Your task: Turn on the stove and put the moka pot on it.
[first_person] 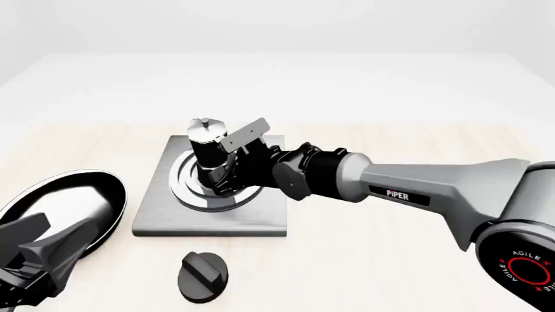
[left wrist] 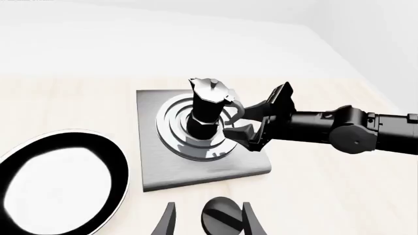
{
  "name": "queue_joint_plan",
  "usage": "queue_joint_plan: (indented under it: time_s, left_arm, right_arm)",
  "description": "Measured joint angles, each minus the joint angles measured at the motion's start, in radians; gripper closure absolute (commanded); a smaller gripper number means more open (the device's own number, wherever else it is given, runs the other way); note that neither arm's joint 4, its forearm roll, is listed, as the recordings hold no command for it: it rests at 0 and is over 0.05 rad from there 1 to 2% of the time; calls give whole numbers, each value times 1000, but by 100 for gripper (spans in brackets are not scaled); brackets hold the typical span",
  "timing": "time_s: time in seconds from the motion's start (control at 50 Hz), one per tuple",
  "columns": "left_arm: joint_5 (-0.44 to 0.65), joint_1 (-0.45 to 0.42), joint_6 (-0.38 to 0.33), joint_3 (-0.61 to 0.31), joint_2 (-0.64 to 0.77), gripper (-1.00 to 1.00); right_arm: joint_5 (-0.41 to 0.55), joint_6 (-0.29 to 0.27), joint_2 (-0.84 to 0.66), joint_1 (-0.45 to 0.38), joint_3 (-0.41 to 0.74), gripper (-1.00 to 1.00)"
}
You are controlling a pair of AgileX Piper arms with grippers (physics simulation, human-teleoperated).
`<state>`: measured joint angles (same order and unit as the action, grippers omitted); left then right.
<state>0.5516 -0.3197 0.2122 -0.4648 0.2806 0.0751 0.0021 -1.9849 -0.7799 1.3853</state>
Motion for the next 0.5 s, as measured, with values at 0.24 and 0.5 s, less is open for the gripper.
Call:
queue_joint_plan:
  time_s: [0.24, 0.5]
  left_arm:
    - [12, -6, -10, -20, -4, -100]
    - [33, -16, -23, -45, -15, -100]
  right_arm:
    - [8, 2, 75, -2, -55, -100]
    - [8, -4, 186, 16, -144, -100]
